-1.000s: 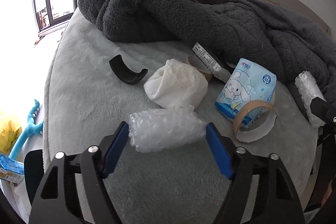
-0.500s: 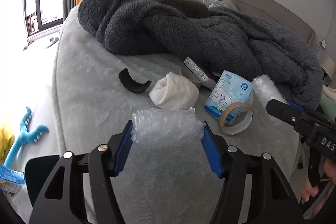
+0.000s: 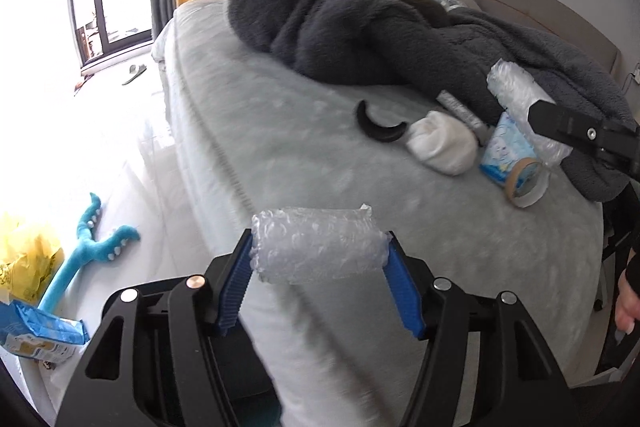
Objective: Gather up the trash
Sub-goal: 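Carry the bubble wrap in the right gripper over the black bin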
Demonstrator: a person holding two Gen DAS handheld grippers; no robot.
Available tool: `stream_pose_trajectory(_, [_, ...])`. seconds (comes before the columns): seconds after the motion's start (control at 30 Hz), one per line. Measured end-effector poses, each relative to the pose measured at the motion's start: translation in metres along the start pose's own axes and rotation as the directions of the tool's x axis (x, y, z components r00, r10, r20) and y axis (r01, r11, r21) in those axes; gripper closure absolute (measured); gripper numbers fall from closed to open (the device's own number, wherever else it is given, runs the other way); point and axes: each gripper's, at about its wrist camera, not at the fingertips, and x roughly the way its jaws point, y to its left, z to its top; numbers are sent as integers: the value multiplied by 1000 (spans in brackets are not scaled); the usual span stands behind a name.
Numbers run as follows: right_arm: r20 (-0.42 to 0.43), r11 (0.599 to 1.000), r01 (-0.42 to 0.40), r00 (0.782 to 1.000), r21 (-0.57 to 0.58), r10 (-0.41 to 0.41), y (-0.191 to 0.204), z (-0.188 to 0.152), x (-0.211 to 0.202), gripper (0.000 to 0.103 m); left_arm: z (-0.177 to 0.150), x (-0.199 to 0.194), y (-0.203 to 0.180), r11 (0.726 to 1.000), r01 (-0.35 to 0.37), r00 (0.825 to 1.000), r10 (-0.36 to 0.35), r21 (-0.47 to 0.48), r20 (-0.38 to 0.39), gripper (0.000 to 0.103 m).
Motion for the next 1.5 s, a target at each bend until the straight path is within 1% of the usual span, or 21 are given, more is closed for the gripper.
stream_pose_trajectory(0.13, [-20, 999, -40, 999, -7, 40, 27, 3, 18, 65, -10, -4, 32, 999, -34, 999, 34, -13, -16, 38])
stream_pose_trajectory(0.27, [-46, 997, -78, 996, -22, 77, 53, 4, 34, 65, -24, -1, 60, 998, -68, 996, 67, -19, -60, 38])
stream_pose_trajectory(0.33, [-60, 995, -99, 994, -32, 97, 68, 3, 41, 65, -33, 2, 73, 996, -88, 991, 86, -15, -99, 38])
stream_pose_trajectory(0.4, [-78, 992, -116, 991, -47, 113, 82, 1, 50, 65, -41, 6, 88, 992, -126, 982, 124, 0, -144, 37])
stream_pose_trajectory(0.47, [-101, 988, -141, 986, -59, 134, 99, -1, 59, 65, -50, 8, 100, 990, -140, 974, 138, 1, -178, 38])
stream_pose_trajectory(0.63, [-145, 979, -185, 974, -85, 172, 133, -4, 78, 65, -74, 12, 130, 988, -153, 954, 146, -5, -263, 38])
stream_pose_trajectory(0.77, [-178, 974, -208, 966, -95, 189, 159, -9, 93, 65, -90, 13, 150, 989, -148, 936, 131, -26, -326, 38])
stream_pose_trajectory(0.87, [-207, 971, -221, 958, -95, 198, 171, -13, 109, 65, -99, 14, 163, 989, -142, 928, 117, -47, -355, 37])
stream_pose_trajectory(0.97, [-234, 968, -229, 952, -106, 200, 182, -20, 119, 65, -104, 10, 174, 986, -148, 924, 112, -72, -365, 35])
stream_pose_trajectory(1.0, [-246, 967, -229, 949, -115, 196, 188, -23, 123, 65, -105, 8, 178, 985, -152, 923, 114, -77, -366, 33])
stream_pose_trajectory(1.07, [-261, 966, -227, 946, -124, 189, 192, -26, 130, 65, -107, 3, 186, 985, -149, 927, 107, -92, -360, 29])
stream_pose_trajectory(1.13, [-278, 966, -222, 944, -133, 179, 196, -28, 137, 65, -105, -2, 192, 983, -144, 934, 98, -110, -344, 24])
stream_pose_trajectory(1.2, [-296, 966, -216, 940, -140, 167, 199, -32, 144, 65, -103, -9, 199, 982, -133, 945, 84, -137, -317, 22])
stream_pose_trajectory(1.3, [-323, 966, -208, 934, -155, 149, 206, -39, 155, 65, -97, -22, 208, 977, -120, 961, 69, -177, -266, 22])
stream_pose_trajectory(1.43, [-367, 965, -198, 922, -174, 123, 212, -51, 170, 65, -89, -42, 220, 969, -130, 979, 92, -212, -179, 22])
stream_pose_trajectory(1.5, [-386, 965, -187, 917, -186, 103, 214, -57, 179, 65, -85, -53, 226, 961, -150, 984, 123, -232, -129, 22])
